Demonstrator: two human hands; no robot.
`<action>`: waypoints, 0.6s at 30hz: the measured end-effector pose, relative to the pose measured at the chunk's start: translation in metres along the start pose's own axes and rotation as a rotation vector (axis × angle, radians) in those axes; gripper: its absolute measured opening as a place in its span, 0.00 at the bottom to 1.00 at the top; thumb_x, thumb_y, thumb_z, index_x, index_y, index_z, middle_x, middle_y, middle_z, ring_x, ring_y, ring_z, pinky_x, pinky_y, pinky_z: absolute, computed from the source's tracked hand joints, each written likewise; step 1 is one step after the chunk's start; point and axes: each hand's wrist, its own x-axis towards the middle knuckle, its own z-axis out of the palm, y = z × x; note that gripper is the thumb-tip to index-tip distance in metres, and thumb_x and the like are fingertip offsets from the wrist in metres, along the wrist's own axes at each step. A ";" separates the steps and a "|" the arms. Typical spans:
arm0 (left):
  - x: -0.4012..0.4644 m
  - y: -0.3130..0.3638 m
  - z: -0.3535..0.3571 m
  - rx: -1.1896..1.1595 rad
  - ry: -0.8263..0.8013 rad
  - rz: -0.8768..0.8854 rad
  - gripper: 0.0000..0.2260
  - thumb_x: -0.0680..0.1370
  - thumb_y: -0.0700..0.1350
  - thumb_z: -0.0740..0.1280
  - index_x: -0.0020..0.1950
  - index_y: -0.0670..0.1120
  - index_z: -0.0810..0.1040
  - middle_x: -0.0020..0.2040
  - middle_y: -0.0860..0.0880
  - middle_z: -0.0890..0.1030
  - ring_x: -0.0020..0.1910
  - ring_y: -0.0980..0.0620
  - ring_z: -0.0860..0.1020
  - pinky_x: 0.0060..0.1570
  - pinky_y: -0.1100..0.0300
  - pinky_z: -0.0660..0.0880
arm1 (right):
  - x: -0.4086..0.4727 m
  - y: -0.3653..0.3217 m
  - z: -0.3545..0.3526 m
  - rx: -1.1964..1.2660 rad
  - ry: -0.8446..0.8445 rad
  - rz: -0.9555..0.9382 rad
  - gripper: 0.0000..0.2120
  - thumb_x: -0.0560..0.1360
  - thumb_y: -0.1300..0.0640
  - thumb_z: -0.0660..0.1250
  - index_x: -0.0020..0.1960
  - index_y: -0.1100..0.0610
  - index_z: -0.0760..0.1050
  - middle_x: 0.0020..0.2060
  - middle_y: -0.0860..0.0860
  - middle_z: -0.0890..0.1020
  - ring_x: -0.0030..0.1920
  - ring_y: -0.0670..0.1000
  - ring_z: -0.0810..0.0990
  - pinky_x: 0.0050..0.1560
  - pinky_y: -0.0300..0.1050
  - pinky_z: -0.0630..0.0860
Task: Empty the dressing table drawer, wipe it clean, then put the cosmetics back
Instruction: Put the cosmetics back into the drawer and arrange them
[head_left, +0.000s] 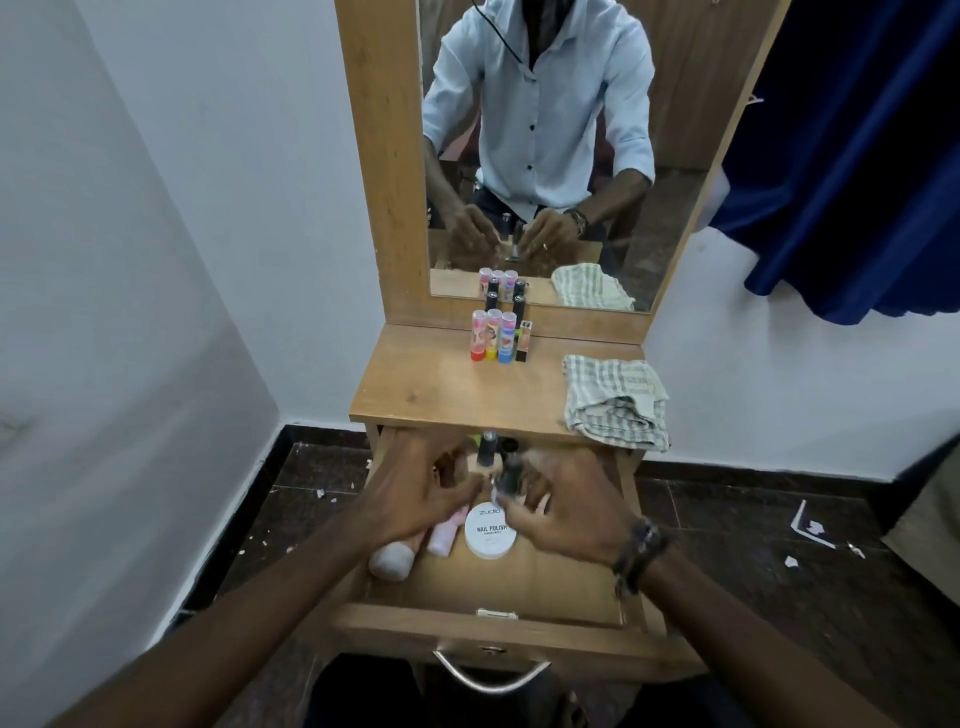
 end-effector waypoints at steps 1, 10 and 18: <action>-0.007 -0.003 0.003 0.008 -0.092 0.007 0.08 0.72 0.48 0.72 0.47 0.45 0.82 0.43 0.50 0.83 0.41 0.54 0.80 0.40 0.53 0.78 | -0.008 -0.001 0.008 0.010 -0.080 -0.005 0.09 0.71 0.47 0.68 0.44 0.51 0.81 0.35 0.43 0.82 0.32 0.42 0.79 0.32 0.37 0.76; -0.029 -0.012 0.019 0.311 -0.382 -0.098 0.04 0.71 0.46 0.72 0.45 0.50 0.82 0.46 0.52 0.81 0.43 0.54 0.78 0.40 0.60 0.73 | -0.019 0.009 0.048 -0.189 -0.370 0.095 0.11 0.68 0.47 0.69 0.32 0.49 0.70 0.34 0.46 0.80 0.35 0.48 0.79 0.35 0.46 0.76; -0.032 -0.014 0.016 0.256 -0.443 -0.150 0.07 0.70 0.46 0.73 0.47 0.51 0.84 0.43 0.53 0.84 0.40 0.59 0.77 0.36 0.71 0.67 | -0.015 0.016 0.060 -0.182 -0.400 0.120 0.08 0.67 0.47 0.69 0.39 0.51 0.79 0.36 0.48 0.82 0.37 0.51 0.80 0.36 0.47 0.79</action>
